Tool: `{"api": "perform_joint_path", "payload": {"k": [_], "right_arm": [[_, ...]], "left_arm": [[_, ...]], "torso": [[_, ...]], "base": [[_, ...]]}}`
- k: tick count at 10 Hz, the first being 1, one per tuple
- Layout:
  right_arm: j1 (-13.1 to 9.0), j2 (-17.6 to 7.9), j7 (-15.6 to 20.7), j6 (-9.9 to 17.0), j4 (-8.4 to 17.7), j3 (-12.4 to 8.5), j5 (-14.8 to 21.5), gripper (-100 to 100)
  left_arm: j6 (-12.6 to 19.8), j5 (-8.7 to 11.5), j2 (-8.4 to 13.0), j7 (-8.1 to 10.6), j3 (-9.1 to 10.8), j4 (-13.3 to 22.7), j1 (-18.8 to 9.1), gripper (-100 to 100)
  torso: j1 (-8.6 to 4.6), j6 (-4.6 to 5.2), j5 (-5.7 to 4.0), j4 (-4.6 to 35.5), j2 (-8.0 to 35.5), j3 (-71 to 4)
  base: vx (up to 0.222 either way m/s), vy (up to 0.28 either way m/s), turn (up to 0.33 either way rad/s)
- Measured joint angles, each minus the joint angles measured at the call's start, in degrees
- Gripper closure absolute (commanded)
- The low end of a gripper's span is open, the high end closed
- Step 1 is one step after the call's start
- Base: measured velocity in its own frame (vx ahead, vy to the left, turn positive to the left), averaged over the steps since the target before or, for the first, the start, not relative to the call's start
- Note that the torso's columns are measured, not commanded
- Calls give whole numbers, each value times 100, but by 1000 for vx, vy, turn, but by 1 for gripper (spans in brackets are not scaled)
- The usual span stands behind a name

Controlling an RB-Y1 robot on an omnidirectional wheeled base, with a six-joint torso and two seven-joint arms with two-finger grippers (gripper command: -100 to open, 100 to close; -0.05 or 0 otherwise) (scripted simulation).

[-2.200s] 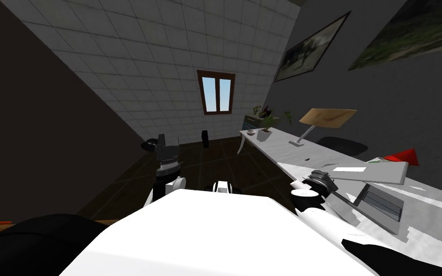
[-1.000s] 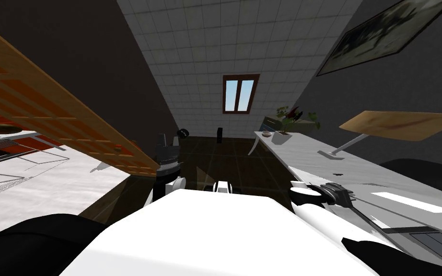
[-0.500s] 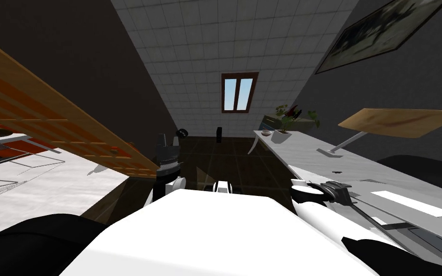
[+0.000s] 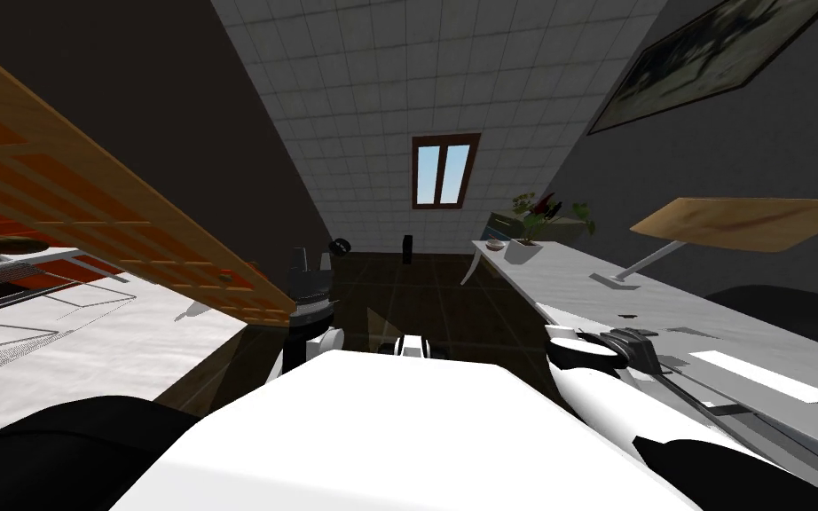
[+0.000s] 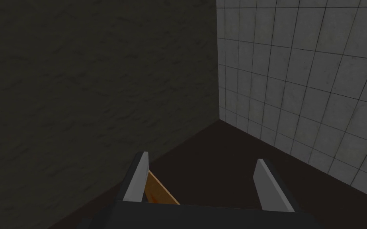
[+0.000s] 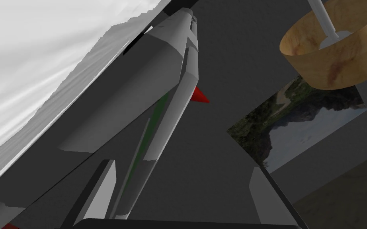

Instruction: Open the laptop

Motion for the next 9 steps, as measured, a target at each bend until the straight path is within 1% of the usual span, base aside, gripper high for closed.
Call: {"api": "perform_joint_path", "payload": {"k": [1, 2, 3, 4, 9], "right_arm": [[-9, 38, 10, 63, -98, -5, 4, -100], [-70, -178, 86, 71, 96, -70, 26, -100], [-174, -124, 183, 195, -136, -110, 42, -100], [-189, -105, 199, 245, -171, -115, 40, 0], [-184, -96, 194, 252, -158, -120, 37, 0]], "left_arm": [[0, 0, 0, 0, 0, 0, 0, 0], [0, 0, 0, 0, 0, 0, 0, 0], [0, 0, 0, 0, 0, 0, 0, 0], [0, 0, 0, 0, 0, 0, 0, 0], [0, 0, 0, 0, 0, 0, 0, 0]], "torso": [[-4, 3, 0, -1, -2, -2], [7, -1, 8, 4, 8, 2], [11, 0, 6, 3, 8, 5], [-4, 5, 0, -4, -5, -3], [-13, -1, -12, -2, 0, 2]], "base": [[-51, 51, 36], [-55, 47, 17], [-18, 15, 7], [-5, 6, 3], [0, 0, 0]]}}
